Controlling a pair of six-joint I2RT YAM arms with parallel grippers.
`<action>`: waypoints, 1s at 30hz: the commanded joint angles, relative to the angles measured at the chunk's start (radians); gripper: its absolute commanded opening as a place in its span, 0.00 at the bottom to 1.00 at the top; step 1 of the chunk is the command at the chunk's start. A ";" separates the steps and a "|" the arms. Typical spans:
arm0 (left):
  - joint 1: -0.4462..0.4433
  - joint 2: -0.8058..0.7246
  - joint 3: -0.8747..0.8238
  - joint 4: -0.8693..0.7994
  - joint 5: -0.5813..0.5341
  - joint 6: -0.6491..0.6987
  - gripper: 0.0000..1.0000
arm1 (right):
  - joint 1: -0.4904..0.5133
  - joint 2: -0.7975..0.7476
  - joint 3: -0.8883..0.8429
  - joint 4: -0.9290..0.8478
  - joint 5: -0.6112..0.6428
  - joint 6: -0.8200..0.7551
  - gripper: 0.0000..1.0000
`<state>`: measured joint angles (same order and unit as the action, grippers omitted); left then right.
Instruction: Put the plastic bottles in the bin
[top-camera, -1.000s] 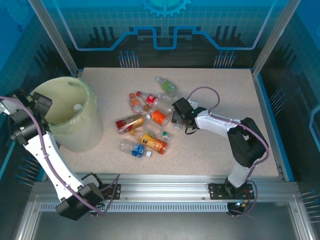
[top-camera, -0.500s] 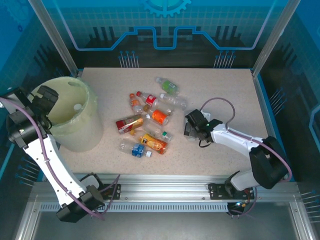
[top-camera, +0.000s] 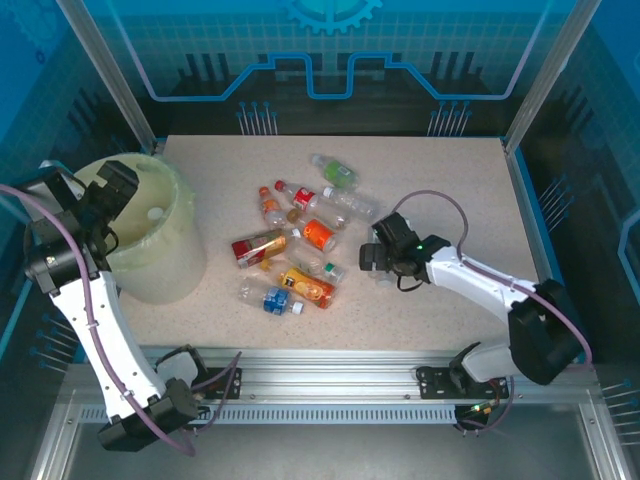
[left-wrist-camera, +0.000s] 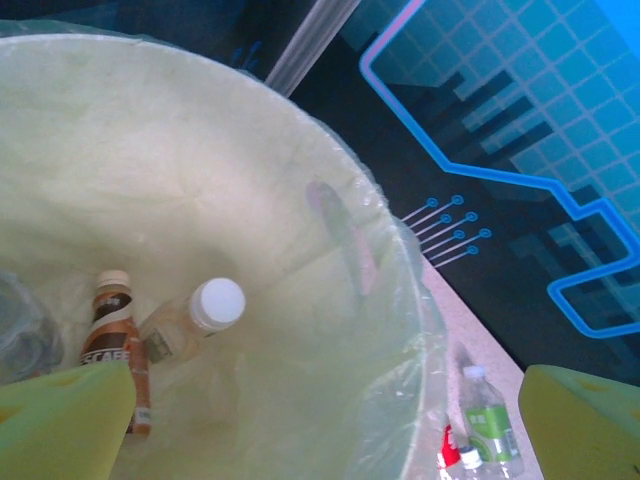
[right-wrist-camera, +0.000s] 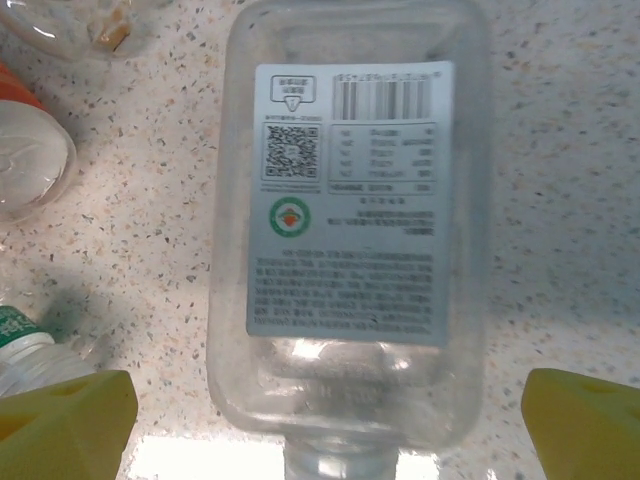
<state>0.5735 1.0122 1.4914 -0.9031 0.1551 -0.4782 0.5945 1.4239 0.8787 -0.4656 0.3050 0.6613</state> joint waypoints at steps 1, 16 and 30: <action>-0.011 -0.007 0.007 0.045 0.063 -0.028 0.99 | -0.001 0.077 0.046 -0.001 -0.004 -0.011 1.00; -0.016 0.012 -0.009 0.069 0.073 -0.028 0.99 | -0.002 0.247 0.074 -0.006 0.030 0.063 1.00; -0.231 0.026 0.009 0.148 0.104 -0.057 0.99 | 0.030 0.080 -0.026 0.047 0.084 0.018 0.77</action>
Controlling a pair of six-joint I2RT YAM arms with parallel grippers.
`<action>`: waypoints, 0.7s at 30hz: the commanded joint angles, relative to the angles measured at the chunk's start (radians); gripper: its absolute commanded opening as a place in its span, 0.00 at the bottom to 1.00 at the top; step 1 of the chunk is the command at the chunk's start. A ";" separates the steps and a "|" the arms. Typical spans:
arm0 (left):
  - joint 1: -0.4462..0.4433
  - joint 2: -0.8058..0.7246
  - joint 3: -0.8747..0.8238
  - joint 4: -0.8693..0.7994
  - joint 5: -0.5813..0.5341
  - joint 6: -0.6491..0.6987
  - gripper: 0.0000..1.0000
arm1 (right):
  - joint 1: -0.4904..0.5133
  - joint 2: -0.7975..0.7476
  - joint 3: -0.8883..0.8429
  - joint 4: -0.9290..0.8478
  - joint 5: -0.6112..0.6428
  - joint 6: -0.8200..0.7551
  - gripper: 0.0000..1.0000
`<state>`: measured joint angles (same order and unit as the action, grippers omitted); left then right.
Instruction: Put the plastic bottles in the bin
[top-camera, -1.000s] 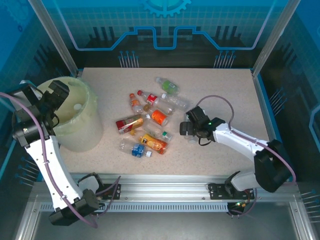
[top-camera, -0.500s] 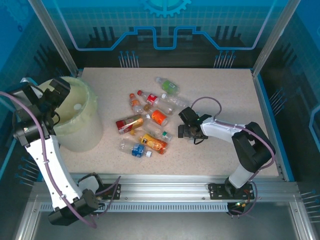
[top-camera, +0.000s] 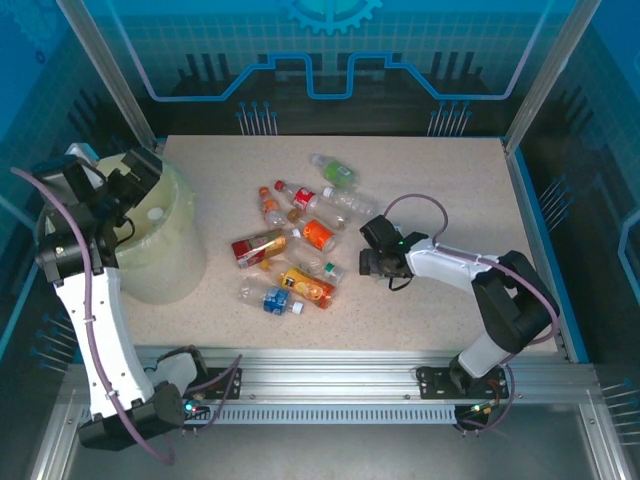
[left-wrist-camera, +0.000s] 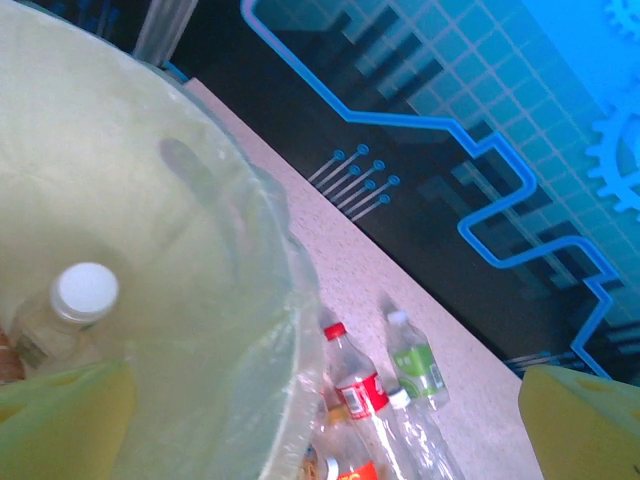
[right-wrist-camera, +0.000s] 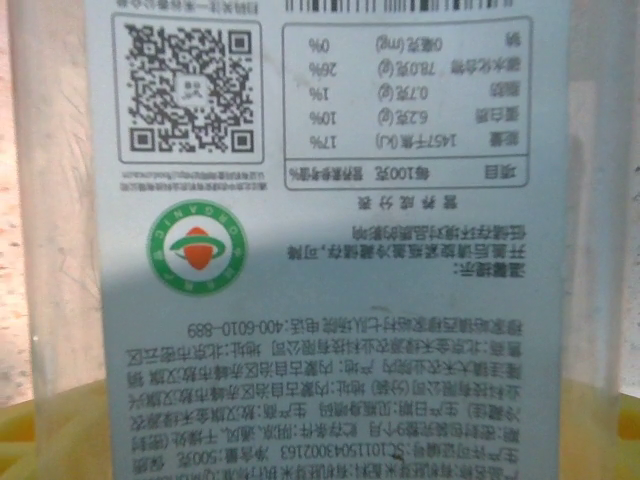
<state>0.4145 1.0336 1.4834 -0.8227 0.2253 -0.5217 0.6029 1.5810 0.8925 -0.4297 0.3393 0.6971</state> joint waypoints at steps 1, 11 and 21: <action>-0.096 0.007 0.020 0.076 0.034 -0.014 0.99 | 0.026 -0.097 -0.049 0.014 0.055 -0.019 0.76; -0.344 0.053 0.027 0.181 0.091 0.030 0.99 | 0.080 -0.365 -0.133 0.125 0.029 -0.107 0.67; -0.632 0.131 0.020 0.247 0.066 0.136 0.99 | 0.133 -0.510 -0.117 0.283 -0.180 -0.214 0.57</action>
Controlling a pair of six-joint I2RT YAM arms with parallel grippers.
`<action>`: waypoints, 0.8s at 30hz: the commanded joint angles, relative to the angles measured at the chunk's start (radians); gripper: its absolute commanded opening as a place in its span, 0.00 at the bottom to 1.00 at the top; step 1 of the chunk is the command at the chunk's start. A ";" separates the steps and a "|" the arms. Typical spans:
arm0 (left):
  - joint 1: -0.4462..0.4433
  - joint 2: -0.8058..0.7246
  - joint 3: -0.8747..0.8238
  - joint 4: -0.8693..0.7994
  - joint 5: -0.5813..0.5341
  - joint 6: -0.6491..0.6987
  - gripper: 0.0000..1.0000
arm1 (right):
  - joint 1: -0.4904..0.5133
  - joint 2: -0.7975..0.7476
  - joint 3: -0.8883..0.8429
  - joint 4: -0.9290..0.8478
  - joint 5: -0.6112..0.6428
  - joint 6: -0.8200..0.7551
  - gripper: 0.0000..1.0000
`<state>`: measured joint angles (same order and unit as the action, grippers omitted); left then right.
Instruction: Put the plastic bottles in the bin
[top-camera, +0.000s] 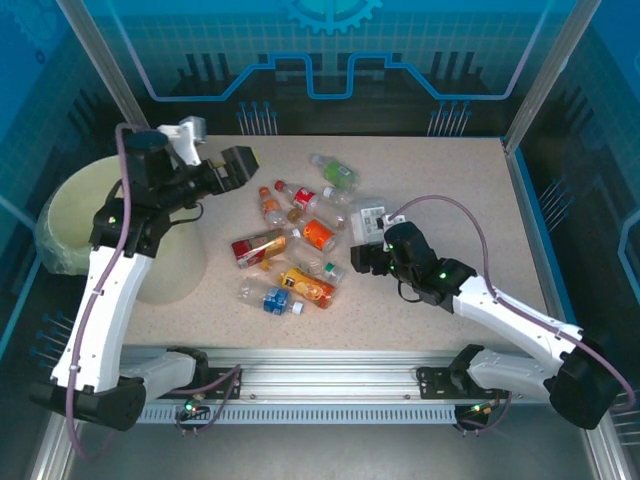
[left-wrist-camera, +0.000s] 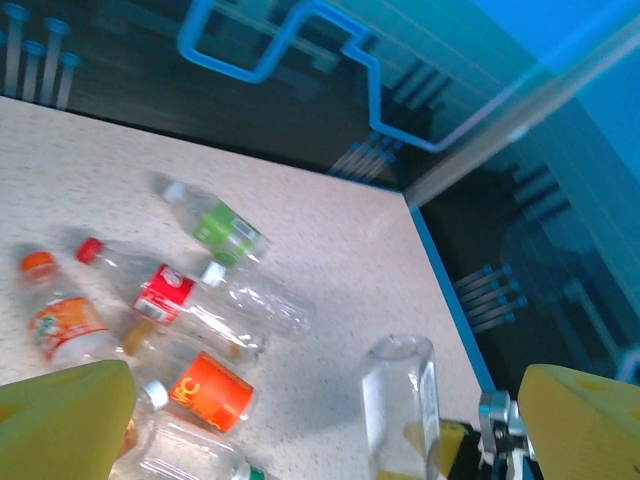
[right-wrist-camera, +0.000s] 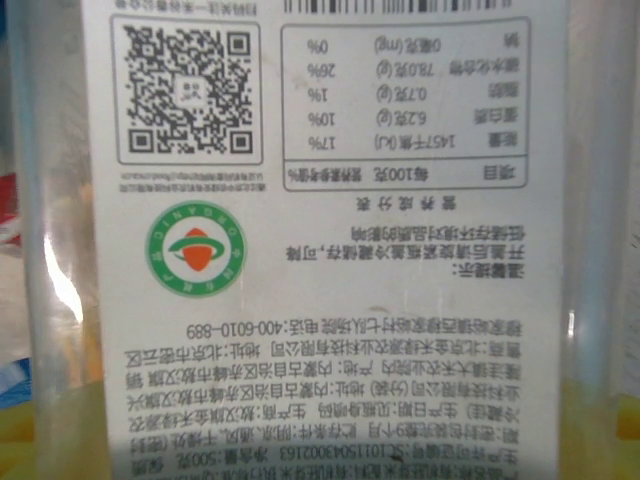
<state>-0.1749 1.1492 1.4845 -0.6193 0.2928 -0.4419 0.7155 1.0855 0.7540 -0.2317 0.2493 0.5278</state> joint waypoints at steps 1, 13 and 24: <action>-0.064 0.026 0.019 0.045 -0.004 0.058 0.99 | 0.029 -0.015 0.029 0.102 -0.107 -0.049 0.57; -0.253 0.095 -0.157 0.165 -0.019 -0.089 0.99 | 0.112 0.018 0.101 0.219 -0.181 -0.128 0.56; -0.362 0.135 -0.200 0.155 -0.135 -0.123 0.99 | 0.145 0.067 0.166 0.224 -0.181 -0.149 0.57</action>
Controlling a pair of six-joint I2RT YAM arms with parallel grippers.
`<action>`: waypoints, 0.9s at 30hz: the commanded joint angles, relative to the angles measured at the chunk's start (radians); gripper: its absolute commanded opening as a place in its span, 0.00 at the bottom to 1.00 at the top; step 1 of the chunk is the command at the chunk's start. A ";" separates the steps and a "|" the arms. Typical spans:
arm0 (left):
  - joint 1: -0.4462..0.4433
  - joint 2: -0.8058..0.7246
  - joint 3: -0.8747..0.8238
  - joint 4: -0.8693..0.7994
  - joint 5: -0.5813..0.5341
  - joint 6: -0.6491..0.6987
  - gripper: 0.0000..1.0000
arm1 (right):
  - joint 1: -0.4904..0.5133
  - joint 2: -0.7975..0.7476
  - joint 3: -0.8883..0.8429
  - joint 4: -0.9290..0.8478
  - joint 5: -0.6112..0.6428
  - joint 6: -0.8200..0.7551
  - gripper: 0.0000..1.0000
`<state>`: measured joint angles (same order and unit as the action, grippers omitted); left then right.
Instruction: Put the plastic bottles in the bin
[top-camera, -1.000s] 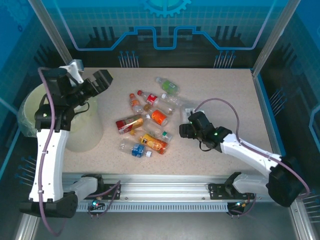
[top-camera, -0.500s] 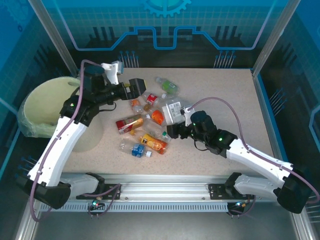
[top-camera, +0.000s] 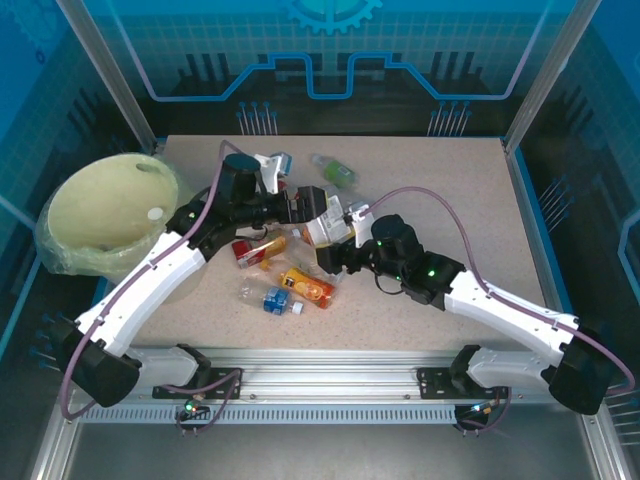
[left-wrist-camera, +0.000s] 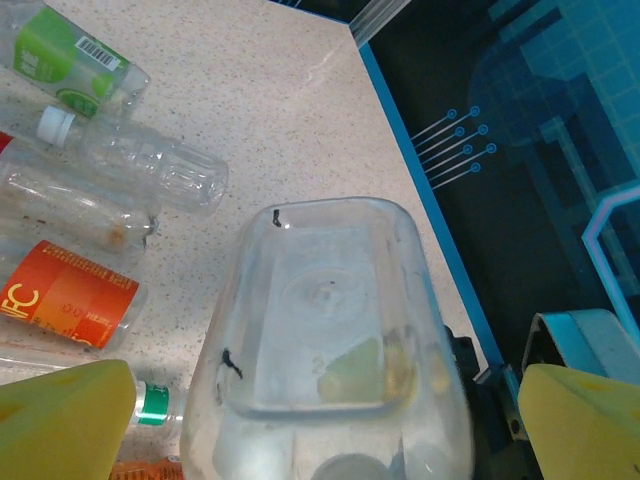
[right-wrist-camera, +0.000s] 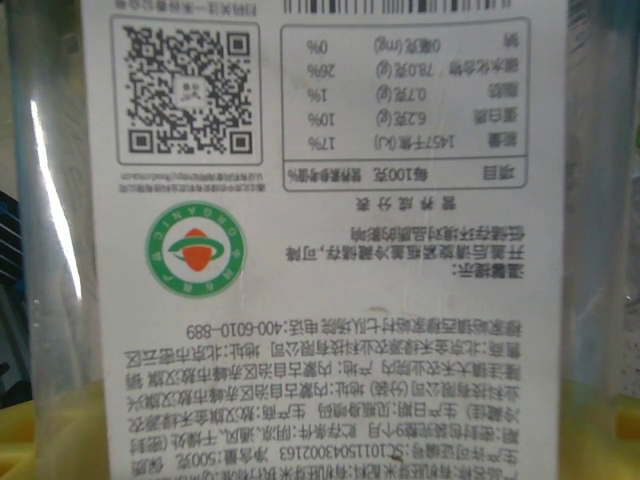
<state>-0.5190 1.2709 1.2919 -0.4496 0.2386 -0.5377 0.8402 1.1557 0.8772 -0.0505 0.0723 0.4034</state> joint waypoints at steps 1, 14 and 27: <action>-0.021 0.024 -0.008 -0.021 -0.071 -0.031 0.99 | 0.025 -0.002 0.045 0.046 0.001 -0.032 0.57; -0.049 0.050 -0.025 0.049 0.005 -0.027 0.54 | 0.034 0.027 0.065 0.031 -0.047 -0.074 0.69; 0.008 -0.067 -0.025 -0.011 -0.251 -0.014 0.49 | 0.036 -0.091 0.034 -0.097 -0.094 -0.243 1.00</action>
<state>-0.5388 1.2552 1.2560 -0.4431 0.0669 -0.5747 0.8639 1.1179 0.9184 -0.1188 0.0124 0.2379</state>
